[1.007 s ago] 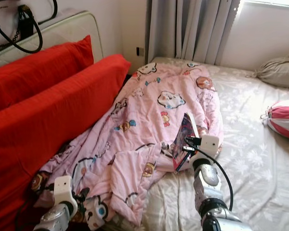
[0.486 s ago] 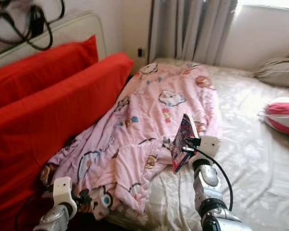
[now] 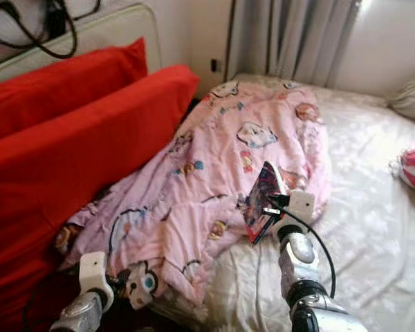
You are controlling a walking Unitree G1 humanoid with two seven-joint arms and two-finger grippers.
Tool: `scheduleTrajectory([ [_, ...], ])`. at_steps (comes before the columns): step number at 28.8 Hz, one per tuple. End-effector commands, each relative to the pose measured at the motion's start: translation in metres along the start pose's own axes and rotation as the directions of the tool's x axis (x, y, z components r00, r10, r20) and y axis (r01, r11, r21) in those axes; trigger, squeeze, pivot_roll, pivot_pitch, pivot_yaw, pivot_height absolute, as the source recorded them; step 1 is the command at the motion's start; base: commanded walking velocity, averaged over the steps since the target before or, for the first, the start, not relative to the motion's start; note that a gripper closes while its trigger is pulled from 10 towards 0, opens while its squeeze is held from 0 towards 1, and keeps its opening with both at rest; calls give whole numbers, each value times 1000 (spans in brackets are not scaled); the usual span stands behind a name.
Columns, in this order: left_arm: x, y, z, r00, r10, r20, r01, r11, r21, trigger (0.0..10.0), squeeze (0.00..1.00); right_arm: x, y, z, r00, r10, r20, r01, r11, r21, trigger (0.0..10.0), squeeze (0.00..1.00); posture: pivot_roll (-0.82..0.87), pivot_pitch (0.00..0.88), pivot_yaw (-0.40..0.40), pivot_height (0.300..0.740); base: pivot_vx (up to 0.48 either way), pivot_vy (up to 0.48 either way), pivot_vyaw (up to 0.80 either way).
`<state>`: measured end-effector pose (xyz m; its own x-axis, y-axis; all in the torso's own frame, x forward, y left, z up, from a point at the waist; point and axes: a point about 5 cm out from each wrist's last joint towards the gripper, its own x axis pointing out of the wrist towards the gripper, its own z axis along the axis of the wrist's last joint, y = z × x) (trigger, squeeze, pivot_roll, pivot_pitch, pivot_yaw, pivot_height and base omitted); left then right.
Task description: Clean up the room
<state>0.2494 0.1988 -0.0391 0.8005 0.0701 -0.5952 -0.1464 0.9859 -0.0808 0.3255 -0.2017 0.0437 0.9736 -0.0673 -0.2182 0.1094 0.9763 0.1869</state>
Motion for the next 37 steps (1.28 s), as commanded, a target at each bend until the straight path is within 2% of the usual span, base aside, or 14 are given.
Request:
scheduleTrajectory([
  [1,-1,2,-2,1000,2,-9,-2,1000,12,10000,0,3,2,8,999,4,37,-4,1000,-6,10000,0,88,0,-27,740,0,-292,0],
  [9,0,2,0,1000,4,0,-4,1000,13,10000,0,2,-2,8,999,-28,28,28,1000,-6,10000,0,86,0,-23,740,0,-308,0],
  [11,0,1,1,1000,3,5,-3,1000,14,10000,0,2,-3,7,999,-37,20,37,999,17,10000,0,85,0,-22,740,0,-317,-706],
  [17,1,0,3,1000,-1,10,0,1000,15,10000,0,3,-2,7,999,-30,24,30,1000,8,10000,0,83,0,-19,740,0,-453,-699],
  [37,2,-3,8,1000,-6,31,5,1000,16,10000,0,2,-2,8,999,-36,34,35,999,12,10000,0,84,0,-18,740,0,-480,-42],
])
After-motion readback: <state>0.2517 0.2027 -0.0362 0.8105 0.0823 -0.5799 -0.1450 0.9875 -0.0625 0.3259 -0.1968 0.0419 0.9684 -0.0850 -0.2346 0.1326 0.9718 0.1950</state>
